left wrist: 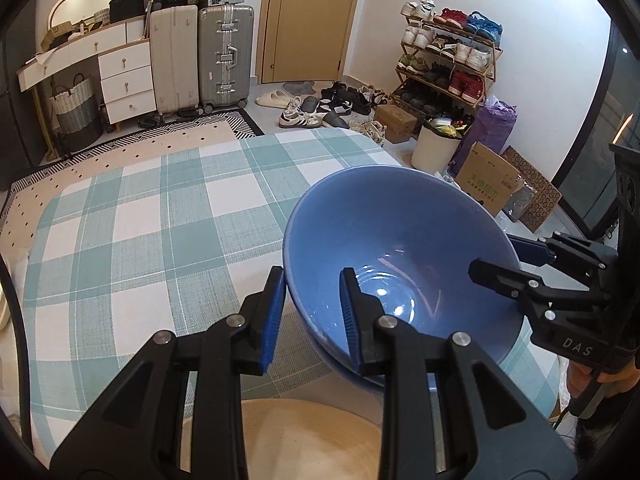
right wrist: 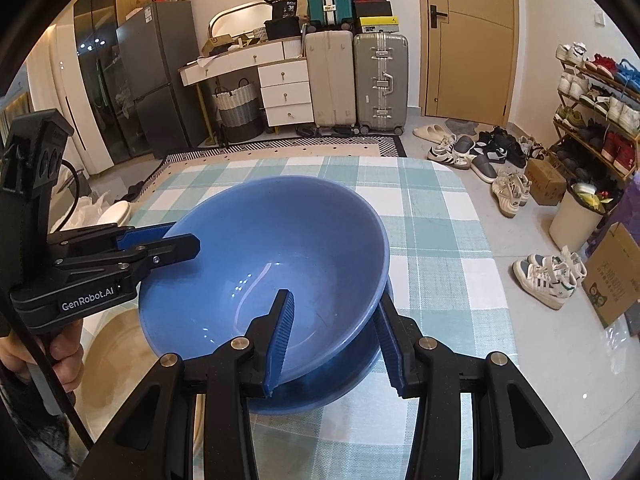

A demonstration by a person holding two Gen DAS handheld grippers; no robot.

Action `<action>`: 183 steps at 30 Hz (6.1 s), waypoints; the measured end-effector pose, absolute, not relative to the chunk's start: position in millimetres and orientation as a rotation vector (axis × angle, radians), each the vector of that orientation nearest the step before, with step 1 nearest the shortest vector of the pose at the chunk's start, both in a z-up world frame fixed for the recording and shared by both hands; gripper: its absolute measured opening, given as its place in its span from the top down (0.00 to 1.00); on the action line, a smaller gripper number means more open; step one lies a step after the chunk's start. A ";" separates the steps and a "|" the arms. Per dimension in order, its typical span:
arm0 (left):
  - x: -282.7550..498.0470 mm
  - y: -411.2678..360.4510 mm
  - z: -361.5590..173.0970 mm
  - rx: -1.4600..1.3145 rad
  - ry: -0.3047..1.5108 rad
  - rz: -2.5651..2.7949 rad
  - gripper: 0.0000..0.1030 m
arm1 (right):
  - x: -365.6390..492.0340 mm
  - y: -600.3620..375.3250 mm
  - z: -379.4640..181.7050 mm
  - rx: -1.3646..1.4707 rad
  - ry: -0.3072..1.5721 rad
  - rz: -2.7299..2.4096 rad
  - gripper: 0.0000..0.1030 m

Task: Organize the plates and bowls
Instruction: 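Lower the nested blue bowls onto the cloth with both tools, then open both tools and release the nested bowls, then close both tools on the rim of the nested blue bowls, then lift and carry the nested bowls with both tools over the cream plate stack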

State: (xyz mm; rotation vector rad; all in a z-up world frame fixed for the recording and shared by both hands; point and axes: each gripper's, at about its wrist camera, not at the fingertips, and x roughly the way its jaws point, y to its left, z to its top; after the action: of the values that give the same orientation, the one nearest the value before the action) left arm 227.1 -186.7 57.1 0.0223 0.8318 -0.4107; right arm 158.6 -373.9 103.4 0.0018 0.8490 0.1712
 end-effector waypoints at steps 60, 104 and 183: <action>253.8 -186.1 -8.9 -0.061 0.976 -0.361 0.02 | 168.7 -415.6 52.2 0.152 0.916 0.183 0.05; 245.4 -186.6 -8.0 -0.095 0.992 -0.401 0.70 | 152.0 -403.1 71.5 0.120 0.863 0.227 0.53; 184.2 -150.5 44.1 -0.116 0.872 -0.375 0.70 | 137.7 -379.0 78.6 0.166 0.878 0.260 0.61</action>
State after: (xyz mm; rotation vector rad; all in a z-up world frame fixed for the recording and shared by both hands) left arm 184.2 -150.5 44.1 -0.1155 0.8718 -0.3745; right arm 137.7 -379.0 78.6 0.1660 0.8781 0.2600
